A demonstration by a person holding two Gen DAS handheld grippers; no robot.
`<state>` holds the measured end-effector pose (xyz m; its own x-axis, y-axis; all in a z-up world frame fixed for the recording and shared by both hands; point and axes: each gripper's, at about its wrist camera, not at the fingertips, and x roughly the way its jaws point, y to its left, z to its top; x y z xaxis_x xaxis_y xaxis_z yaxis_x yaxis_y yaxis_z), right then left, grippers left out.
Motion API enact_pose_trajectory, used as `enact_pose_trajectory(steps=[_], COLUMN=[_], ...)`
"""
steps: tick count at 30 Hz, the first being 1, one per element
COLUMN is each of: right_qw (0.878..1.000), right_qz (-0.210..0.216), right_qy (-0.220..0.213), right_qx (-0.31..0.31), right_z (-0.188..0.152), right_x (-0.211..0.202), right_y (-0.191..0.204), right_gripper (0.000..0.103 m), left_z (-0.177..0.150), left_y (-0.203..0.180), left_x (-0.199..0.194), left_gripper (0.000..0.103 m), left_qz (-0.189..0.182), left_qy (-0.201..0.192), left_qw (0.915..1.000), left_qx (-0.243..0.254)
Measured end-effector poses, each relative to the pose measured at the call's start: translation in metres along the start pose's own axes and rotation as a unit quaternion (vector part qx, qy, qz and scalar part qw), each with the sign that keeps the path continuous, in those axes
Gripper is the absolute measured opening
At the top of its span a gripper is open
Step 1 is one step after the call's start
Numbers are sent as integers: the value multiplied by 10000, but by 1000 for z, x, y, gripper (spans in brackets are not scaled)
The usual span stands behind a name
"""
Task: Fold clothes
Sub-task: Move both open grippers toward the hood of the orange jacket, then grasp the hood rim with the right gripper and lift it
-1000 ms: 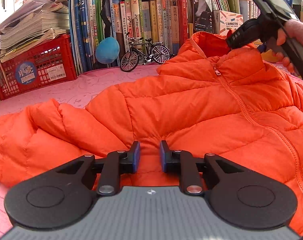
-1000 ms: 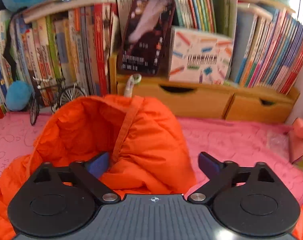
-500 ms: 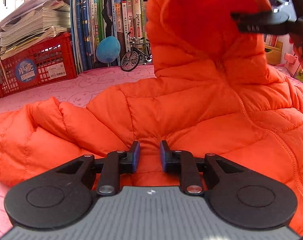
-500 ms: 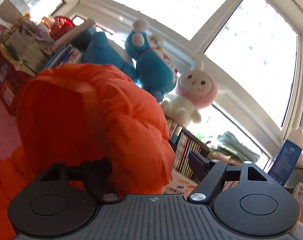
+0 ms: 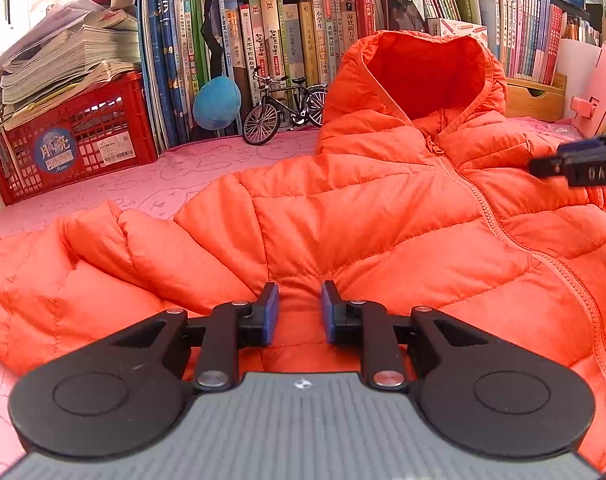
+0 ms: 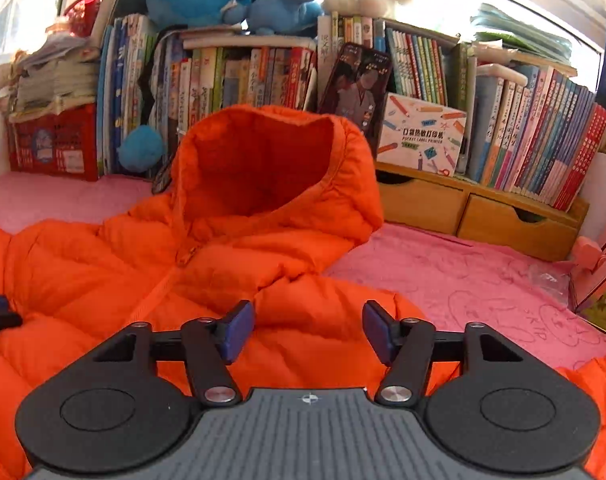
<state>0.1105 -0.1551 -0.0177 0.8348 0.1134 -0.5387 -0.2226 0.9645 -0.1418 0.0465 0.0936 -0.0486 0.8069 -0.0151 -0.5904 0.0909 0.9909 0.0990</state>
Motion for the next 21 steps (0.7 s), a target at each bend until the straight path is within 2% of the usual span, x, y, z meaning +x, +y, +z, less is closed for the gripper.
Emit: enact_pose_trajectory(steps=[1, 4, 6, 8, 11, 12, 13, 15, 17, 19, 21], right_qw=[9999, 9990, 9980, 9955, 9934, 9931, 9920, 9866, 9718, 9636, 9607], right_qz=[-35, -234, -359, -368, -202, 10, 221, 657, 1016, 1149, 1186], right_qy=[148, 377, 439, 541, 444, 322, 200, -56, -310, -365, -328], right_qx=[-80, 54, 277, 678, 1034, 1130, 1225, 1494, 2107, 2386, 2489], right_z=[-7, -13, -9, -3, -7, -9, -10, -12, -2, 15, 31], right_x=[6, 28, 45, 56, 51, 45, 40, 28, 23, 28, 38], right_y=[5, 3, -8, -21, -28, -31, -34, -44, -68, -85, -97], right_gripper=[47, 45, 45, 45, 46, 48, 54, 65, 81, 85, 88], left_z=[0, -1, -1, -1, 14, 24, 36, 65, 96, 124, 142], left_y=[-1, -2, 1, 6, 28, 36, 43, 51, 55, 58, 54], left_x=[0, 0, 0, 0, 5, 9, 13, 26, 48, 77, 102], left_gripper=[23, 29, 38, 42, 47, 50, 53, 69, 78, 78, 78], left_qz=[22, 143, 196, 171, -393, -624, -837, -1151, -1431, -1677, -1919], left_qy=[-2, -9, -11, -12, -48, -102, -167, -319, -361, -253, -162], left_qw=[10000, 9999, 9998, 9998, 9968, 9938, 9899, 9817, 9735, 9643, 9570], left_qx=[24, 70, 5, -127, -694, -915, -1137, -1486, -1746, -2031, -2170])
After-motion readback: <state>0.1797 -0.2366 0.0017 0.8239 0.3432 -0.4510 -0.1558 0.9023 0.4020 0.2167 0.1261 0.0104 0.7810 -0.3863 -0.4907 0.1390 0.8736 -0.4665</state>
